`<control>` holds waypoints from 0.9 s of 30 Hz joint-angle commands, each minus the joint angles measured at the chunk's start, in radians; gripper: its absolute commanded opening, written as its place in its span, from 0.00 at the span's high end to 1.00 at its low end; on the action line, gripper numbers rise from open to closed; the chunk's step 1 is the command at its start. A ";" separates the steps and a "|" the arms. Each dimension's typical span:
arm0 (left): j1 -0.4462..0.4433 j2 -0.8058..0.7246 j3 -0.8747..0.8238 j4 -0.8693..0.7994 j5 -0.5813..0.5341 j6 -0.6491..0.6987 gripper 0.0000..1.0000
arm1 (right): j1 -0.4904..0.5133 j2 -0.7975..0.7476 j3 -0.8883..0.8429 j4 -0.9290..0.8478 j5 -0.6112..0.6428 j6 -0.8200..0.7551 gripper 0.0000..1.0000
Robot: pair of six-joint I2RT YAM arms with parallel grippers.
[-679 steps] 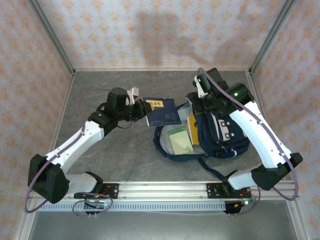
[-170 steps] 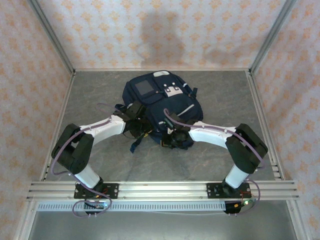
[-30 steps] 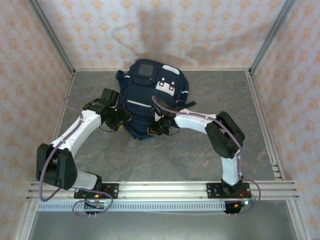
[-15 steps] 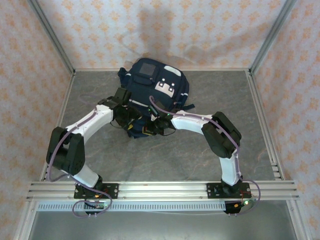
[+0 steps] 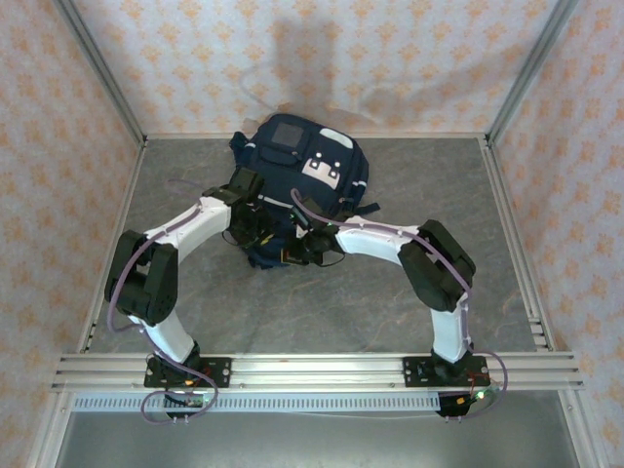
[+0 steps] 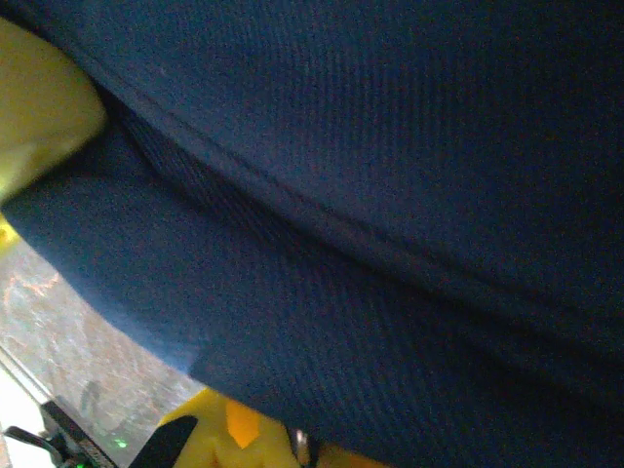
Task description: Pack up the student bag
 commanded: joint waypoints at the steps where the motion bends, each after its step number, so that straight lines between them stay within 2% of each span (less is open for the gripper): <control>1: -0.001 -0.076 0.017 -0.044 -0.049 0.029 1.00 | -0.002 -0.054 -0.049 -0.105 0.073 -0.050 1.00; 27: 0.005 -0.335 -0.115 -0.209 -0.035 0.068 1.00 | -0.014 -0.243 -0.277 -0.070 0.164 -0.199 1.00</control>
